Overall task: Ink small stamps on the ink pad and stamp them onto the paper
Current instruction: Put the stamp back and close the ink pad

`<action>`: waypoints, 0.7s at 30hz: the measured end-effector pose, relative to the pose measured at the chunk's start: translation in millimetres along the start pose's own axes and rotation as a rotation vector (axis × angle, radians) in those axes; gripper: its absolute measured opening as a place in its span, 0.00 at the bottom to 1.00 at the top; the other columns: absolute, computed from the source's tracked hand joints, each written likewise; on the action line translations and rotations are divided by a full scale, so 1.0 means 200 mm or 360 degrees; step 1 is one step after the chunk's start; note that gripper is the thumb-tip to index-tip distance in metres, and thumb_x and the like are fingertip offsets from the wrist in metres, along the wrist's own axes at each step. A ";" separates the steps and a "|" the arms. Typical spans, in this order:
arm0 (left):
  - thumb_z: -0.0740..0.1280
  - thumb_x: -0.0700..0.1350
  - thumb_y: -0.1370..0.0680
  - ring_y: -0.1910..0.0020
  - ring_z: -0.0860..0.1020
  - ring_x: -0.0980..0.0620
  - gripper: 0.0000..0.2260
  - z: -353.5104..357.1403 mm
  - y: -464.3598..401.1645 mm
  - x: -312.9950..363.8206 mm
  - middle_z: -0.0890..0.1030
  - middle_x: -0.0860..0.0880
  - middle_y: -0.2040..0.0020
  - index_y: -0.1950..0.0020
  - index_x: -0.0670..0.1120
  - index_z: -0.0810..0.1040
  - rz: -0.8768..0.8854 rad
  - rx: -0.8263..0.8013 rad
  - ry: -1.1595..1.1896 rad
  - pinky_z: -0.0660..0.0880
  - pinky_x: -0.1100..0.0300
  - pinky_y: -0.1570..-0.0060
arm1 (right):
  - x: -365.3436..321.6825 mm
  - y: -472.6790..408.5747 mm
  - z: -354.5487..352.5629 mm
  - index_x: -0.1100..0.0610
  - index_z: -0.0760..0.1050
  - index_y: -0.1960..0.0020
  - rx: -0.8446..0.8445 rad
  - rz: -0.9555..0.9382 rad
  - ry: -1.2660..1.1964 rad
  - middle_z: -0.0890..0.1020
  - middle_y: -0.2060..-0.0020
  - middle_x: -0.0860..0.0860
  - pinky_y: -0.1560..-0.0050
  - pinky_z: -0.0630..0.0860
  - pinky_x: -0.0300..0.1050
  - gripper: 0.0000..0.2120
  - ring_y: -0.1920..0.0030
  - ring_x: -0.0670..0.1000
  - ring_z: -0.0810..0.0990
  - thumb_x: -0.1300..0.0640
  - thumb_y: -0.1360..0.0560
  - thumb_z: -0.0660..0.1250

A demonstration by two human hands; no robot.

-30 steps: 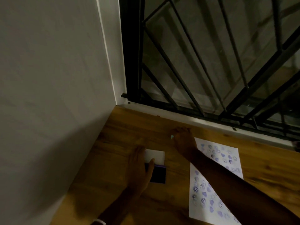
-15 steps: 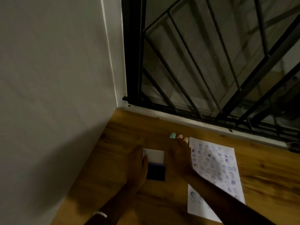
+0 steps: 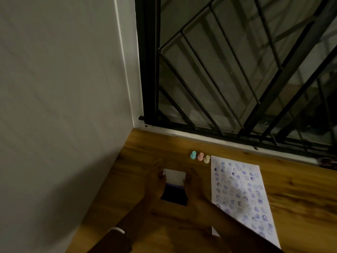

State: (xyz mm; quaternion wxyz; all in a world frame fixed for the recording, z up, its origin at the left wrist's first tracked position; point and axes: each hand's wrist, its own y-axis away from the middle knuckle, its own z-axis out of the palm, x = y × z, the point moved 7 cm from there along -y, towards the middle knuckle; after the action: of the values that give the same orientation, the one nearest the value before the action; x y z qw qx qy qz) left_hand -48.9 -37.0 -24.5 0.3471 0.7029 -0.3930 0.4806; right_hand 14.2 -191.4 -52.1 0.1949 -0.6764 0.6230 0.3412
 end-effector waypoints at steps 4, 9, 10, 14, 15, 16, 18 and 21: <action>0.62 0.30 0.22 0.42 0.76 0.44 0.19 -0.01 -0.04 -0.05 0.77 0.40 0.41 0.31 0.36 0.67 -0.0137 0.0050 0.0091 0.74 0.54 0.38 | -0.01 -0.03 -0.06 0.59 0.71 0.35 0.0130 0.0006 0.0047 0.74 0.35 0.57 0.42 0.59 0.34 0.18 0.35 0.56 0.70 0.63 0.25 0.67; 0.64 0.38 0.22 0.41 0.75 0.49 0.18 -0.02 -0.04 -0.03 0.77 0.47 0.40 0.32 0.44 0.71 -0.0021 0.0005 0.0106 0.73 0.54 0.40 | -0.10 0.01 -0.20 0.58 0.74 0.38 0.0119 -0.0278 -0.0039 0.79 0.43 0.58 0.45 0.72 0.45 0.15 0.45 0.56 0.78 0.63 0.25 0.68; 0.65 0.42 0.21 0.43 0.76 0.53 0.15 -0.04 -0.03 -0.02 0.78 0.51 0.42 0.35 0.48 0.74 0.0045 0.0007 0.0021 0.74 0.60 0.44 | -0.11 0.02 -0.21 0.56 0.75 0.39 0.0085 -0.0360 0.0020 0.79 0.42 0.56 0.43 0.72 0.46 0.14 0.44 0.55 0.77 0.61 0.24 0.67; 0.65 0.44 0.21 0.50 0.80 0.56 0.07 -0.07 0.02 0.00 0.82 0.55 0.51 0.48 0.56 0.79 0.0285 -0.0059 -0.0116 0.77 0.61 0.49 | -0.11 0.16 -0.21 0.48 0.75 0.43 0.0081 -0.0572 0.0017 0.75 0.40 0.49 0.43 0.68 0.37 0.10 0.42 0.47 0.72 0.58 0.22 0.62; 0.65 0.44 0.21 0.51 0.80 0.57 0.07 -0.09 0.05 0.01 0.82 0.55 0.52 0.50 0.57 0.79 0.0352 -0.0052 -0.0168 0.76 0.63 0.50 | -0.11 0.21 -0.22 0.46 0.74 0.44 0.0090 -0.0677 0.0025 0.74 0.41 0.46 0.44 0.69 0.37 0.09 0.43 0.45 0.72 0.55 0.22 0.61; 0.64 0.45 0.21 0.52 0.80 0.58 0.07 -0.09 0.07 0.02 0.82 0.55 0.53 0.51 0.56 0.80 0.0425 -0.0055 -0.0222 0.75 0.65 0.52 | -0.11 0.26 -0.22 0.44 0.73 0.45 0.0067 -0.0779 0.0043 0.73 0.43 0.44 0.45 0.71 0.38 0.08 0.44 0.43 0.73 0.52 0.23 0.60; 0.63 0.46 0.21 0.52 0.79 0.60 0.07 -0.08 0.13 0.00 0.82 0.55 0.50 0.52 0.54 0.80 0.0531 -0.0103 -0.0336 0.72 0.70 0.52 | -0.09 0.32 -0.21 0.44 0.72 0.45 0.0029 -0.0893 0.0135 0.74 0.44 0.43 0.47 0.75 0.40 0.10 0.45 0.43 0.74 0.49 0.26 0.60; 0.63 0.42 0.21 0.47 0.77 0.62 0.08 -0.06 0.22 -0.05 0.80 0.58 0.45 0.49 0.53 0.81 0.0635 -0.0140 -0.0553 0.69 0.73 0.48 | 0.01 0.38 -0.15 0.48 0.72 0.38 -0.0016 -0.0901 0.0402 0.76 0.38 0.48 0.40 0.73 0.46 0.20 0.39 0.49 0.74 0.60 0.28 0.68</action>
State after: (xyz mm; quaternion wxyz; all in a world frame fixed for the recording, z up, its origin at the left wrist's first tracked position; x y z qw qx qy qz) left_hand -95.1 -44.7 -26.5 0.2031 0.6678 -0.5978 0.3942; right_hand -52.9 -225.2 -20.5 0.1998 -0.8611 0.4273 0.1898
